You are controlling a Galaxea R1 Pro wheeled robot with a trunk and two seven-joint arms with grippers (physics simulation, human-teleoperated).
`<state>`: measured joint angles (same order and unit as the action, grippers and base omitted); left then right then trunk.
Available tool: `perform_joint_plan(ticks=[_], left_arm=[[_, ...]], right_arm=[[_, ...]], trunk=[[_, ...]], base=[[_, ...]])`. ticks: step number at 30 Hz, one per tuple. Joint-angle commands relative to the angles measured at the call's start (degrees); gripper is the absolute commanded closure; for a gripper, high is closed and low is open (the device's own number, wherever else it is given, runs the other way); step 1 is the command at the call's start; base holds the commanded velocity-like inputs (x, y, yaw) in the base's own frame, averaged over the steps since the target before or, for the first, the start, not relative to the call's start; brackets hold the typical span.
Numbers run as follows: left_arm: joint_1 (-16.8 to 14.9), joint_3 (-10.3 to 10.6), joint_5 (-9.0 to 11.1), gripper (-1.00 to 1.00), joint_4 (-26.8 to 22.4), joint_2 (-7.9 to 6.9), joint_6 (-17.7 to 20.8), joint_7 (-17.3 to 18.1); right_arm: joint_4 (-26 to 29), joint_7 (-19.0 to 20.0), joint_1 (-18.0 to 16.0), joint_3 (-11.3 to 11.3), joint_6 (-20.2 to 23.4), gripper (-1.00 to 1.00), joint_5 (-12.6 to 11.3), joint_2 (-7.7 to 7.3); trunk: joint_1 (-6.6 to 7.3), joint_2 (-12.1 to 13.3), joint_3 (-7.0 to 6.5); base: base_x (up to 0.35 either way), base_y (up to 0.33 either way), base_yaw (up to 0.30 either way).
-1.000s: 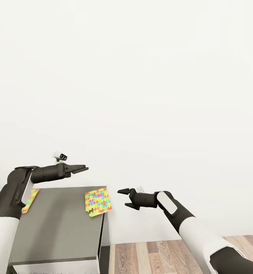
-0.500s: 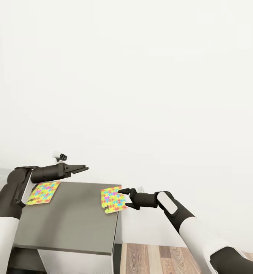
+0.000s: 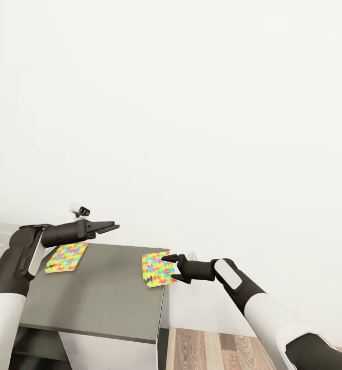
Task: Put all the toys in the child's room - the three board games (two on the bed and one on the table), the two jigsaw puzzles on the table, and the tennis ball on the table - inside the toy box on the table in the child's room.
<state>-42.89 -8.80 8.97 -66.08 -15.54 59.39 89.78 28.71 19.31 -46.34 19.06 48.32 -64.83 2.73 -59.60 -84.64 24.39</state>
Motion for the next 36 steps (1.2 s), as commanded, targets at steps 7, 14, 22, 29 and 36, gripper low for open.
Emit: perform_joint_plan(ticks=[7,14,22,29,36], left_arm=[[0.0,0.0,0.5,-1.0,-0.2,-0.03,0.6,0.2],[0.1,0.0,0.7,-1.0,-0.3,-0.05,0.6,0.2],[0.1,-0.2,0.7,-1.0,-0.4,-0.03,0.6,0.2],[0.1,-0.4,0.7,-1.0,-0.4,-0.06,0.6,0.2],[0.1,-0.4,0.7,-1.0,-0.4,-0.03,0.6,0.2]], right_arm=[[-0.1,0.4,-0.1,0.1,0.0,-1.0,0.3,-0.09],[-0.1,0.4,-0.1,0.1,0.0,-1.0,0.3,-0.07],[-0.1,0.4,-0.1,0.1,0.0,-1.0,0.3,-0.09],[-0.1,0.4,-0.1,0.0,0.0,-1.0,0.3,-0.16],[-0.2,0.4,0.0,-0.3,0.0,-1.0,0.2,-0.23]], trunk=[[0.0,0.0,0.07],[0.0,0.0,0.07],[-0.44,-0.8,0.43],[-1.97,-3.6,1.68],[-1.97,-3.6,1.68]], base=[[0.0,0.0,0.001],[0.0,0.0,0.0],[0.0,0.0,0.0],[0.0,0.0,0.0],[0.0,0.0,0.0]])
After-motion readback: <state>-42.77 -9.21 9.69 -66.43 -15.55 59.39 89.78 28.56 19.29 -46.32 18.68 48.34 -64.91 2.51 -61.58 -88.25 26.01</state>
